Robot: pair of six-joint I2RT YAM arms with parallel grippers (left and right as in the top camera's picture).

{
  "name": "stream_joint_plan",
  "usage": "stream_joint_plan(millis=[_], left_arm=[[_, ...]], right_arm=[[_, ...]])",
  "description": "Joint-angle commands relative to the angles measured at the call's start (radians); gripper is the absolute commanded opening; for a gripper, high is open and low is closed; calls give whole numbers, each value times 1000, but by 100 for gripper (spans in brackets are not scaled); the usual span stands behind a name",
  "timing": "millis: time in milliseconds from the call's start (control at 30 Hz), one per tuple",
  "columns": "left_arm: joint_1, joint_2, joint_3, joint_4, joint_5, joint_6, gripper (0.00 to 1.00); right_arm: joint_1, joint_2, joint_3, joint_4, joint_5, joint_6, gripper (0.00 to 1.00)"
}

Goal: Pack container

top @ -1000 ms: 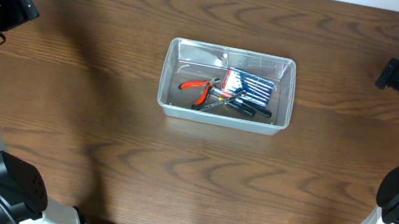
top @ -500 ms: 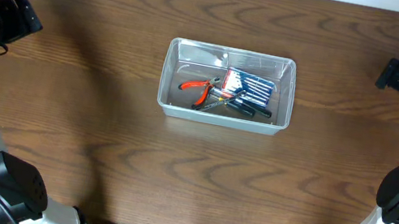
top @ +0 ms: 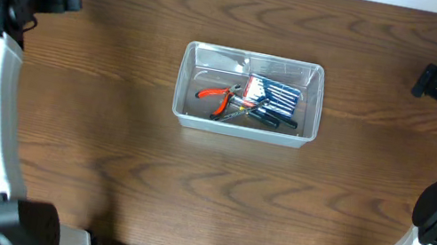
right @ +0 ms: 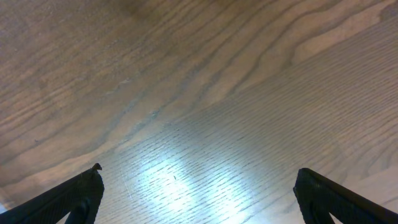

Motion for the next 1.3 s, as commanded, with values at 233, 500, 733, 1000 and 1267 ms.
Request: stream_joint_plan(millis=[233,500,733,1000,1267], left_arm=[[-102,-286,-278,228,-5,61,98],[-136,-628,-764,563,4,59,98],[-179,-898,-1051,681,6,59,98],[-219,-1107,-1214,687,6,59,98],[-254,-1328,-1391,726,5,59,98]], right_arm=[[-4,2,-3,2,3,14,99],[-4,2,-3,2,3,14,99],[-4,2,-3,2,3,13,99],[-4,2,-3,2,3,13,99],[-4,2,-3,2,3,14,99]])
